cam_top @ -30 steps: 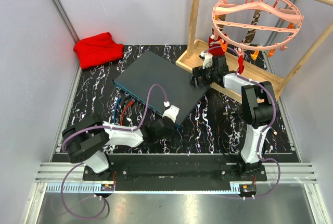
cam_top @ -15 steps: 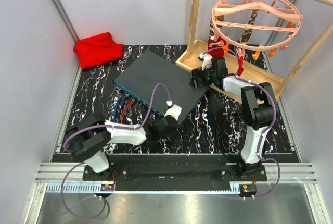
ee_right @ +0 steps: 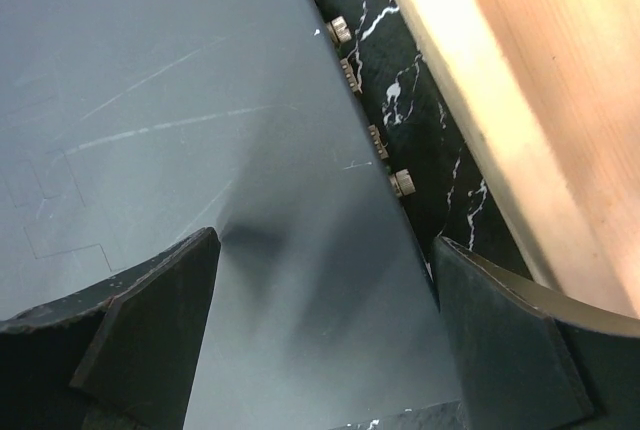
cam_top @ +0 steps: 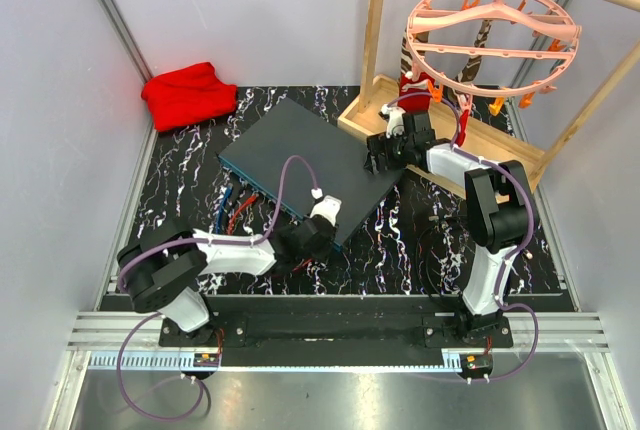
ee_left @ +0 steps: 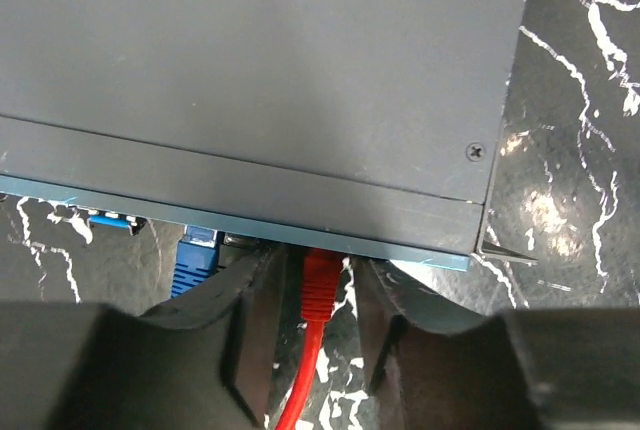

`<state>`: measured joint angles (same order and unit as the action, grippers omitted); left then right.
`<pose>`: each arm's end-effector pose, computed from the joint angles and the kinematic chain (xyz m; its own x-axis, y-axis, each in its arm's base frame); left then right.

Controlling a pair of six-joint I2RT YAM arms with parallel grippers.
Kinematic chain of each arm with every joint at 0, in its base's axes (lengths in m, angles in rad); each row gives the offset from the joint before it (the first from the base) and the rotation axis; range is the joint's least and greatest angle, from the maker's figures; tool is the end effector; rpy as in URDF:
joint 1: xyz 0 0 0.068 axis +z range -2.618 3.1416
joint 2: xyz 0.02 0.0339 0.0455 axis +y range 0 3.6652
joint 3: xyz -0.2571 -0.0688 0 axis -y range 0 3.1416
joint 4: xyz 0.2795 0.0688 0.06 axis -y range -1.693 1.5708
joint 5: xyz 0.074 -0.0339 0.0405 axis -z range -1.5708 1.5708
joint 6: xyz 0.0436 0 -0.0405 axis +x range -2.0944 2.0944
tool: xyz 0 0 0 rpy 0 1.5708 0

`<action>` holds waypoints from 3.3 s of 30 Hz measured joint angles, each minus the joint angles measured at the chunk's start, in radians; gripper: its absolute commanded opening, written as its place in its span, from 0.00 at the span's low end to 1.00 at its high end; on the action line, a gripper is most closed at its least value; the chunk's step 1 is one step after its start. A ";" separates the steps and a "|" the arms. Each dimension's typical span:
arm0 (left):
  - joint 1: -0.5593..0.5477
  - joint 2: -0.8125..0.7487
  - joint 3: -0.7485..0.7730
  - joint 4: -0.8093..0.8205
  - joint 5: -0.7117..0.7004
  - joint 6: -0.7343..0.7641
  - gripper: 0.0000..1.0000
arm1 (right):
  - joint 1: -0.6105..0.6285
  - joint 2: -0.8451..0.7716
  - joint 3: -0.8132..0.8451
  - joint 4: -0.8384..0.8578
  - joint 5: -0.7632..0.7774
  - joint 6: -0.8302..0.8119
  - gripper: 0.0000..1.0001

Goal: Insert the plug into the switch port
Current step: Insert the connector into the switch port.

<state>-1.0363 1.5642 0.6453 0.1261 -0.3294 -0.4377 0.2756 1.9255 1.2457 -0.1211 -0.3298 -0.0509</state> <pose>0.1733 -0.2651 0.1027 -0.6248 0.2681 -0.7334 0.4789 0.8733 -0.0888 0.4240 0.1346 0.1428 -0.6659 -0.2383 -0.7070 -0.5089 0.8380 0.1968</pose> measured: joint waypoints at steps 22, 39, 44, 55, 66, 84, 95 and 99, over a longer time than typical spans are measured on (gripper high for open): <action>-0.003 -0.171 0.096 -0.411 0.068 -0.004 0.55 | 0.013 0.000 0.016 -0.103 -0.003 0.023 0.94; 0.000 -0.023 0.150 -0.478 0.133 0.025 0.00 | 0.013 0.000 0.016 -0.103 -0.005 0.023 0.94; 0.002 -0.022 0.151 -0.478 0.136 0.024 0.00 | 0.013 0.000 0.016 -0.102 -0.005 0.022 0.94; 0.017 0.024 0.215 -0.543 0.147 0.050 0.00 | 0.013 -0.002 0.009 -0.092 -0.010 0.022 0.94; 0.030 -0.065 0.142 -0.464 0.192 0.028 0.54 | 0.030 -0.031 0.003 -0.105 0.068 0.043 1.00; 0.160 -0.747 0.113 -0.561 0.150 0.142 0.93 | 0.042 -0.580 -0.258 -0.540 0.376 0.399 0.85; 0.213 -0.974 0.089 -0.523 -0.019 0.376 0.91 | -0.067 -0.693 -0.542 -0.591 0.434 0.713 0.44; 0.213 -0.973 0.019 -0.516 -0.025 0.402 0.91 | -0.089 -0.669 -0.580 -0.550 0.435 0.760 0.40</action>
<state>-0.8230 0.5911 0.6643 -0.3901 -0.3542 -0.0357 0.1871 1.2564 0.6659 -0.6712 0.1051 0.7094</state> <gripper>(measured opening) 0.918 0.437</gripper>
